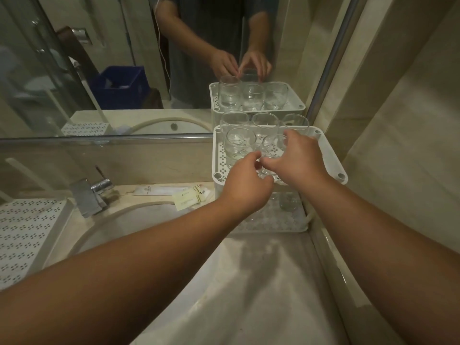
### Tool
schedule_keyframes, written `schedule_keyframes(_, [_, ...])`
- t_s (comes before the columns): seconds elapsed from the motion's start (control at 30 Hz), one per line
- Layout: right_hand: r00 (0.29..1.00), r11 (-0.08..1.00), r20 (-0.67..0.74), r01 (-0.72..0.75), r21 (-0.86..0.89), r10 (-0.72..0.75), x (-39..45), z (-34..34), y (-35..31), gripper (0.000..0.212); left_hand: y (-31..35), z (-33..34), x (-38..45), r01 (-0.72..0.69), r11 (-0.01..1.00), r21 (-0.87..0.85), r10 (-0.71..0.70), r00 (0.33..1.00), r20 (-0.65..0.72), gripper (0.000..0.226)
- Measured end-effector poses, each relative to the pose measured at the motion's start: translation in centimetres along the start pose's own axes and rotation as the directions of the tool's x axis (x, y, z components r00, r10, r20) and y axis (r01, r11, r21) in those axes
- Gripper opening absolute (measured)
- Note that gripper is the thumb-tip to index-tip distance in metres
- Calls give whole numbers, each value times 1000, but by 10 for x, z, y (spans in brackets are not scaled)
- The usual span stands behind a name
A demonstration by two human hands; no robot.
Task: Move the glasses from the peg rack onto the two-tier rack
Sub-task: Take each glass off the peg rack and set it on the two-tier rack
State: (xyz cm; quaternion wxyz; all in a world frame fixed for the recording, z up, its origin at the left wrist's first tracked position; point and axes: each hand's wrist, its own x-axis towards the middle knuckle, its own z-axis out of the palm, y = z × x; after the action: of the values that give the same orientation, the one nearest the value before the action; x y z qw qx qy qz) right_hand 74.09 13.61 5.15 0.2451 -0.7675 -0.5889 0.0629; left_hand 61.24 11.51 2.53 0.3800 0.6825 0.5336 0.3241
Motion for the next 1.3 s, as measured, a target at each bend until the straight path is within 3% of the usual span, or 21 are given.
schedule_keyframes(0.3, [999,999,38,-6,-36,7,10,8,-4,84,-2,0,4,55,995,-83,-54,998,14,66])
schedule_keyframes(0.57, [1000,1000,1,-2,31,2,13,13,1,84,-3,3,6,72,993,-90,-70,997,30,69])
schedule_keyframes(0.73, [997,997,-58,48,59,-45,5,16,7,79,-9,2,0,26,993,-117,-28,999,-15,59])
schedule_keyframes(0.87, [969,982,-216,150,113,-123,-13,16,10,62,-17,0,-13,-68,994,-80,60,993,-104,45])
schedule_keyframes(1.07, [846,917,-463,368,152,-263,-57,20,11,34,-51,-2,-43,-133,989,-58,123,981,-152,32])
schedule_keyframes(1.2, [838,894,-419,432,120,-349,-92,37,6,22,-84,-10,-57,-114,993,-19,111,985,-134,28])
schedule_keyframes(1.3, [889,915,-338,374,150,-308,-121,61,0,15,-109,-19,-63,-70,998,-7,69,991,-112,24])
